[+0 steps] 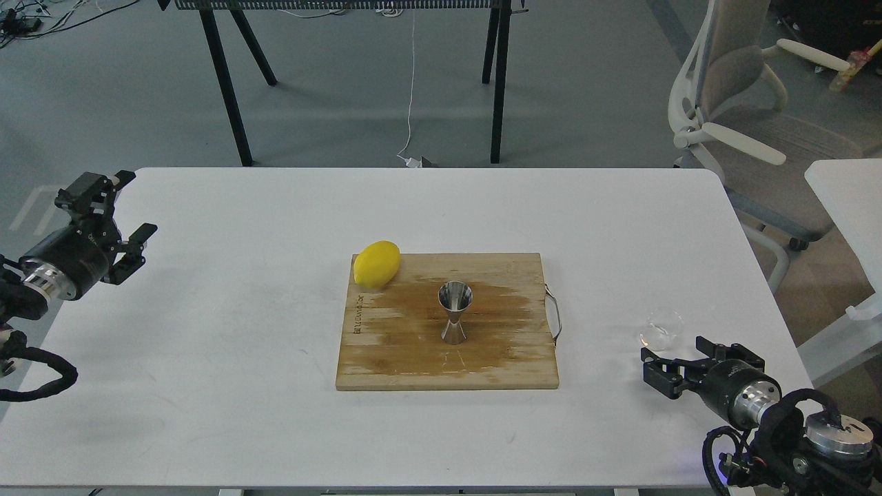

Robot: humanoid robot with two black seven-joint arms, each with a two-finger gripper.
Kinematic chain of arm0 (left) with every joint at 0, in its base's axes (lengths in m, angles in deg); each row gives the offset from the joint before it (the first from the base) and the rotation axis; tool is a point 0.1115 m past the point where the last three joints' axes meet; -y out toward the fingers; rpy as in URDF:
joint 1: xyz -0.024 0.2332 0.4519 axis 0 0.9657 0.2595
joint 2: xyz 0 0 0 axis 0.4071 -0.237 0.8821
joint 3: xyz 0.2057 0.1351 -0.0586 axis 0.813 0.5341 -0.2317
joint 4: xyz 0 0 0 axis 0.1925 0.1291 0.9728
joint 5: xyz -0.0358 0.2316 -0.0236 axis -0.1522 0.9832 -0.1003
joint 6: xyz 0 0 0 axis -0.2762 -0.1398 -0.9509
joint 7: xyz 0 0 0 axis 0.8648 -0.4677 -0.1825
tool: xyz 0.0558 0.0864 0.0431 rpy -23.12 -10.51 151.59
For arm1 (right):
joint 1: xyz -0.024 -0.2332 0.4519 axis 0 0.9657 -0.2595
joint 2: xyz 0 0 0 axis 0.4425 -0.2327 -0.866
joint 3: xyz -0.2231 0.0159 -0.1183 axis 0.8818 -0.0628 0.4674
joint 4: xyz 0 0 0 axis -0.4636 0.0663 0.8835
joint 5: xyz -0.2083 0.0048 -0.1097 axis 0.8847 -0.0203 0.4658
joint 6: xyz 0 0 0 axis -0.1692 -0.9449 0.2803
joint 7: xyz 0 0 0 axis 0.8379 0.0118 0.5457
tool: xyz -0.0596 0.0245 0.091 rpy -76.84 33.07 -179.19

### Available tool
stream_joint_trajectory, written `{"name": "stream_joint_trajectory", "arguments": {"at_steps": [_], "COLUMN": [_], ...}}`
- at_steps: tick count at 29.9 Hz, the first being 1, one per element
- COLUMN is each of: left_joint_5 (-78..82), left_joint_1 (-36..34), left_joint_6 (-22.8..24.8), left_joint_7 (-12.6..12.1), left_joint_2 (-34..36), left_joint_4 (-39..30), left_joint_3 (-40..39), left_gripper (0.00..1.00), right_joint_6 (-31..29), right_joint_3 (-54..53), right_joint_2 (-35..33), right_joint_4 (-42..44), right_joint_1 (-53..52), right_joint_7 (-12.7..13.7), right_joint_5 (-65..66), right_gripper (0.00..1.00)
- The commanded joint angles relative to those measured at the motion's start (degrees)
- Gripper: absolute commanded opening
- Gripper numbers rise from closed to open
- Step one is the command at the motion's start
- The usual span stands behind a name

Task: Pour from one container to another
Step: 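Move the right gripper to the small glass cup and grasp it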

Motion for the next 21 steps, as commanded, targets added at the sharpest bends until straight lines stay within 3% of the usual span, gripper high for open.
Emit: {"name": "stream_joint_trajectory", "arguments": {"at_steps": [1, 21], "left_joint_5": [0.0, 0.0], "left_joint_1": [0.0, 0.3], "left_joint_6": [0.0, 0.0], "left_joint_7": [0.0, 0.0], "left_joint_2": [-0.4, -0.7], "left_joint_4": [0.4, 1.8], "left_joint_3": [0.0, 0.0], "left_gripper": [0.99, 0.99], "right_joint_6": [0.9, 2.0], "right_joint_3": [-0.2, -1.1], "right_joint_2": [0.8, 4.2], "right_joint_4": [0.9, 5.3], "right_joint_1": [-1.0, -3.9], "right_joint_7": [-0.1, -1.1], "right_joint_5": [0.0, 0.0], "right_gripper": [0.97, 0.88]}}
